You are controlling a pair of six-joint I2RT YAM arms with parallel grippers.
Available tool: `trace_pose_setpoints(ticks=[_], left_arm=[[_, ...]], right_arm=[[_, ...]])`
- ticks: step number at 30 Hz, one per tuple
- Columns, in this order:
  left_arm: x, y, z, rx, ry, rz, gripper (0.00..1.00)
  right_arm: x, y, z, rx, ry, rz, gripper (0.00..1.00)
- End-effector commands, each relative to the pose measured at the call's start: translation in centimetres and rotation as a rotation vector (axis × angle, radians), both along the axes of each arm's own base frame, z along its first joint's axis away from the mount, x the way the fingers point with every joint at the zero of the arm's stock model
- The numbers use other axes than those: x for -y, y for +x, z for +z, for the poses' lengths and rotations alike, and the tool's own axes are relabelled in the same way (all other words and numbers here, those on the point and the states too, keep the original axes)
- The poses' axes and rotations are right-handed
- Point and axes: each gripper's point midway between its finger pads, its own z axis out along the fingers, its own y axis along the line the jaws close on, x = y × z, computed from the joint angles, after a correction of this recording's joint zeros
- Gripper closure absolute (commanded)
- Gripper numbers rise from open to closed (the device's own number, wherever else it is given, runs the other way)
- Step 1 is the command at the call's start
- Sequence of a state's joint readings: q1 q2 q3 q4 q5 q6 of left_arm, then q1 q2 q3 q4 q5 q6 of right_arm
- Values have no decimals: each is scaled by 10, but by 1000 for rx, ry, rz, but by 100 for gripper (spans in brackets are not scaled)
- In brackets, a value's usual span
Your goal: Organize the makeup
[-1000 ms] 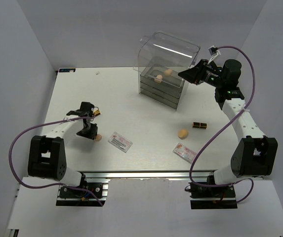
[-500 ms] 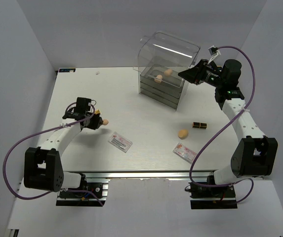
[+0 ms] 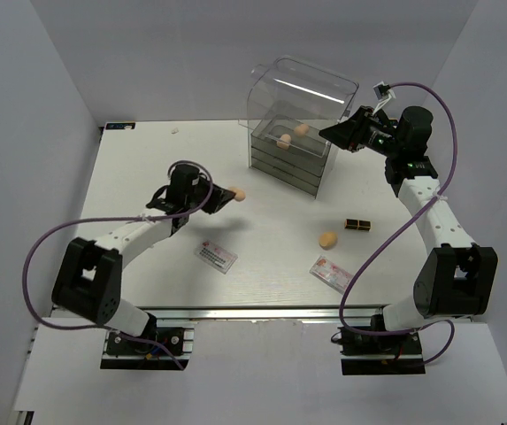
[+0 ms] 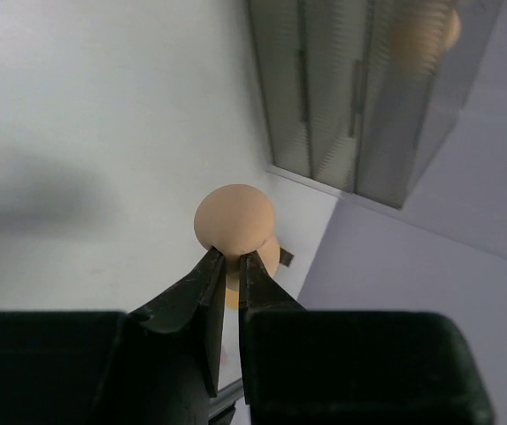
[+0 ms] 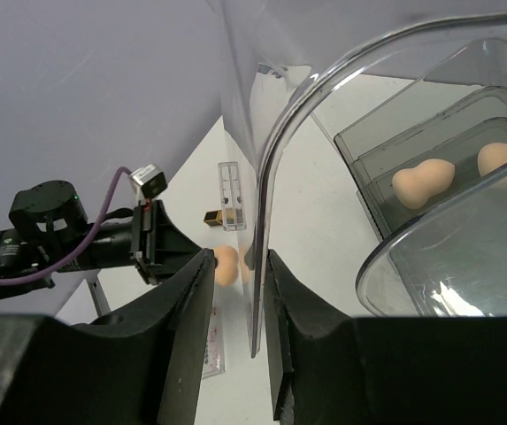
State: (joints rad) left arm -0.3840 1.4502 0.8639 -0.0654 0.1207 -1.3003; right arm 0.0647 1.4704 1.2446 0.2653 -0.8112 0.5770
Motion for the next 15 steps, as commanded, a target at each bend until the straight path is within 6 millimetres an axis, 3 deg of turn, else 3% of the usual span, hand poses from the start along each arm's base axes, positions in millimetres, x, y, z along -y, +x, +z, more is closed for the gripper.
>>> trace_pose_setpoints(ticks=[1, 5, 6, 7, 15], left_arm=[[45, 31, 66, 271, -101, -136, 100], [77, 50, 88, 372, -174, -220, 100], [82, 57, 79, 361, -178, -226, 100], [90, 63, 95, 402, -213, -237, 100], [135, 95, 106, 443, -384, -266, 100]], right_arm=[[0, -14, 31, 113, 13, 28, 66], [0, -13, 29, 105, 17, 27, 66], [0, -13, 30, 108, 17, 25, 66], [0, -13, 30, 107, 17, 25, 66], [0, -14, 32, 115, 15, 23, 66]])
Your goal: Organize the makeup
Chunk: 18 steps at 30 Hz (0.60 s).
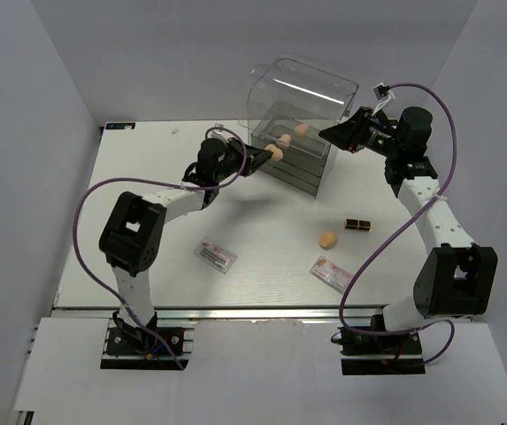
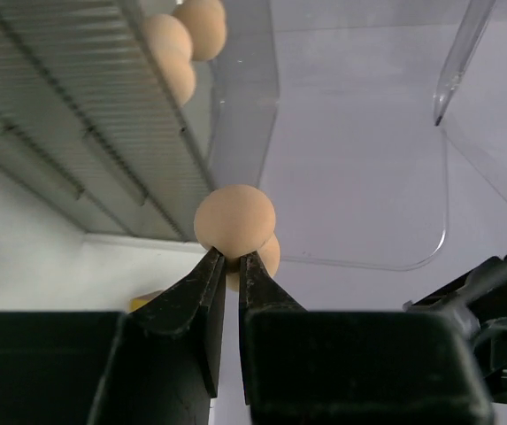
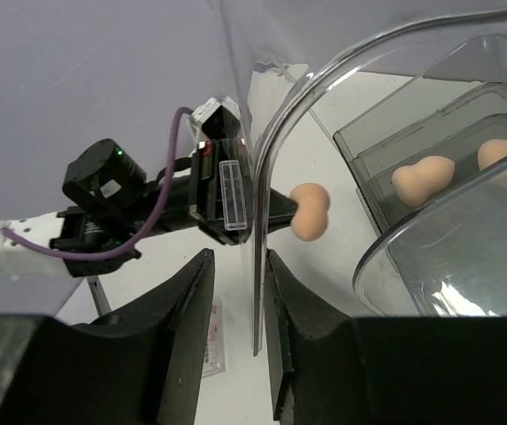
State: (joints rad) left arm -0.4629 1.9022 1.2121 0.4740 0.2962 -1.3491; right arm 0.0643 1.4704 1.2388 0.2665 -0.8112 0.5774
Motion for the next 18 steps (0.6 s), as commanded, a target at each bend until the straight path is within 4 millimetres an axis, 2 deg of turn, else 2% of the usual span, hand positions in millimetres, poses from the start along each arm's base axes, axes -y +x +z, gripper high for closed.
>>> trace_pose_setpoints(ticks=[1, 2, 7, 10, 15, 18], left_arm=[[24, 7, 37, 83, -128, -50, 100], [29, 11, 47, 102, -150, -52, 100], [41, 26, 60, 119, -229, -44, 100], [42, 33, 63, 116, -268, -31, 100], [45, 43, 57, 80, -281, -12, 99], [47, 45, 48, 47, -275, -10, 81]], right_arm=[[0, -13, 34, 119, 16, 24, 66], [0, -13, 33, 117, 15, 24, 66], [0, -14, 31, 114, 14, 22, 66], [0, -14, 32, 115, 14, 22, 66], [0, -15, 31, 115, 14, 22, 66], [0, -15, 31, 117, 15, 22, 66]])
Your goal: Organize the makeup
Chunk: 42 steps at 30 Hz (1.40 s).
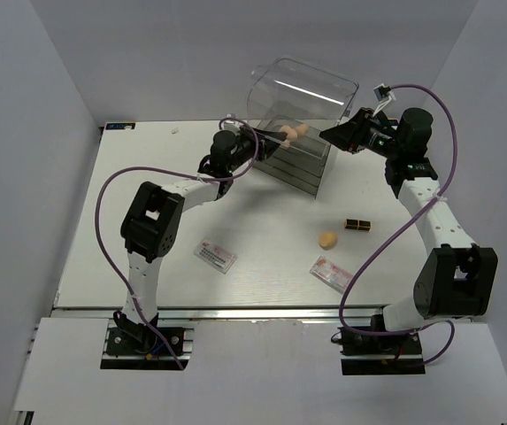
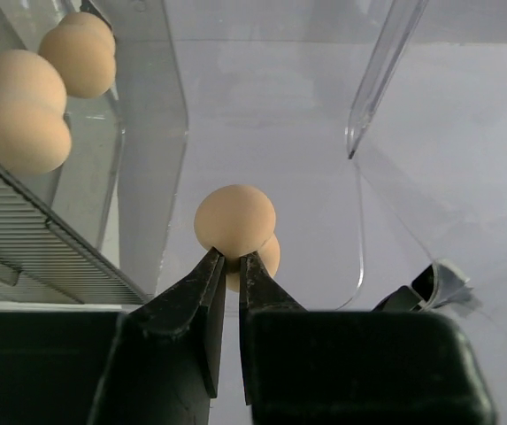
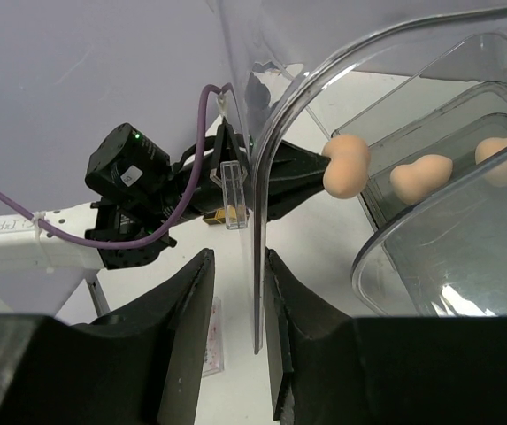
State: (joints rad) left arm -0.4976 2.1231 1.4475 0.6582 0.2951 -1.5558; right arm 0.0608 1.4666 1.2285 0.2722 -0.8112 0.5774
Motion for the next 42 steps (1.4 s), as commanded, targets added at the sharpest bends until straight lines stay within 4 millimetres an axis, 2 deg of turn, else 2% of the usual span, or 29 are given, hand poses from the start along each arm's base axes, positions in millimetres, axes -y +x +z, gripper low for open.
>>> trace_pose_setpoints(ticks=[1, 5, 8, 17, 20, 24, 26, 28, 31, 32, 34, 38, 41, 42], left_arm=[[3, 6, 15, 12, -37, 9, 74], [5, 6, 8, -10, -29, -3, 57], [5, 5, 8, -14, -22, -4, 48], [5, 4, 10, -15, -20, -9, 44], [4, 2, 13, -11, -22, -10, 47], [4, -5, 13, -13, -17, -27, 60], [1, -11, 11, -13, -8, -34, 69], [-3, -22, 7, -10, 15, -40, 79], [-11, -38, 2, -5, 55, -45, 86], [-13, -43, -1, 1, 84, -47, 93], [-18, -53, -4, 4, 126, -52, 94], [-32, -87, -7, 48, 237, -69, 95], [-29, -110, -24, 161, 431, -134, 91], [-26, -119, -37, 114, 455, -165, 86]], right_arm=[[-2, -15, 33, 118, 14, 27, 66], [-1, -15, 34, 119, 15, 26, 66], [-1, -15, 34, 121, 16, 26, 66], [-1, -16, 36, 123, 18, 26, 66], [-2, -16, 36, 123, 17, 27, 66], [-2, -16, 36, 124, 17, 27, 66], [-2, -16, 36, 125, 18, 27, 66], [-2, -16, 37, 127, 17, 29, 66], [-2, -16, 38, 128, 17, 30, 66], [-2, -16, 38, 128, 17, 30, 66], [-2, -16, 38, 130, 16, 33, 66], [-2, -16, 38, 130, 15, 32, 66], [-2, -16, 37, 127, 12, 33, 65], [-2, -16, 36, 126, 11, 35, 65]])
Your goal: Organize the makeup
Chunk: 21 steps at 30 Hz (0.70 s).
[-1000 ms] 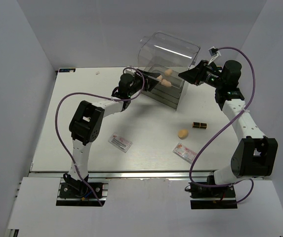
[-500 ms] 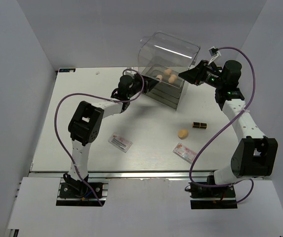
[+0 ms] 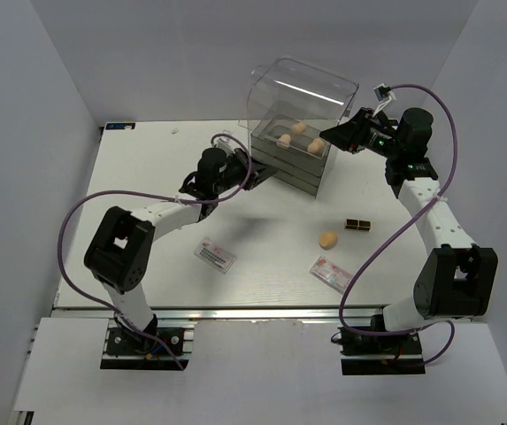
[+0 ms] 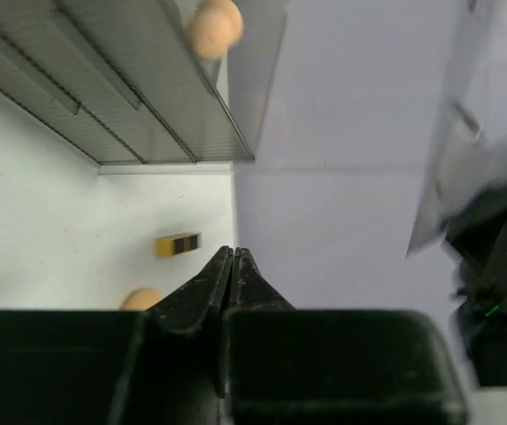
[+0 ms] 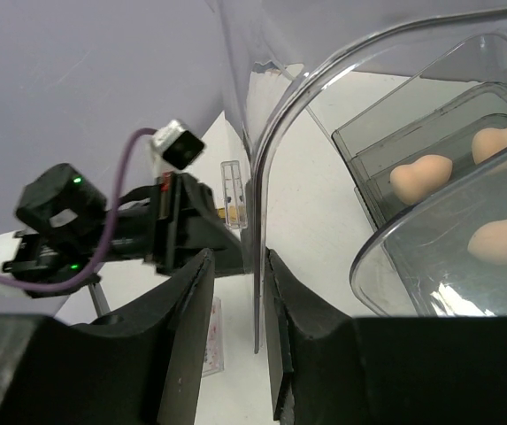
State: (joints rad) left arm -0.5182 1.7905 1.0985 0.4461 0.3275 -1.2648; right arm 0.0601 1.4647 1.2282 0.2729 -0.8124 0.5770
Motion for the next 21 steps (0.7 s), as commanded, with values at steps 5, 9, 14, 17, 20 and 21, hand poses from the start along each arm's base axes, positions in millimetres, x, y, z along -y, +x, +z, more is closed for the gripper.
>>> trace_pose_setpoints(ticks=[5, 9, 14, 17, 20, 21], left_arm=[[50, -92, -33, 245, 323, -361, 64], [73, -123, -75, 325, 504, -541, 51], [91, -120, -97, 347, 581, -589, 44], [99, -117, -110, 346, 639, -616, 39], [110, -118, -121, 360, 690, -651, 38], [113, -119, -124, 362, 700, -661, 38]], right_arm=[[-2, -16, 34, 119, 3, 37, 65], [-2, -16, 34, 123, -1, 37, 66], [-2, -17, 33, 121, -1, 37, 65], [-2, -18, 33, 121, -1, 37, 66], [-2, -19, 34, 123, -1, 35, 65], [-2, -19, 34, 123, -1, 37, 65]])
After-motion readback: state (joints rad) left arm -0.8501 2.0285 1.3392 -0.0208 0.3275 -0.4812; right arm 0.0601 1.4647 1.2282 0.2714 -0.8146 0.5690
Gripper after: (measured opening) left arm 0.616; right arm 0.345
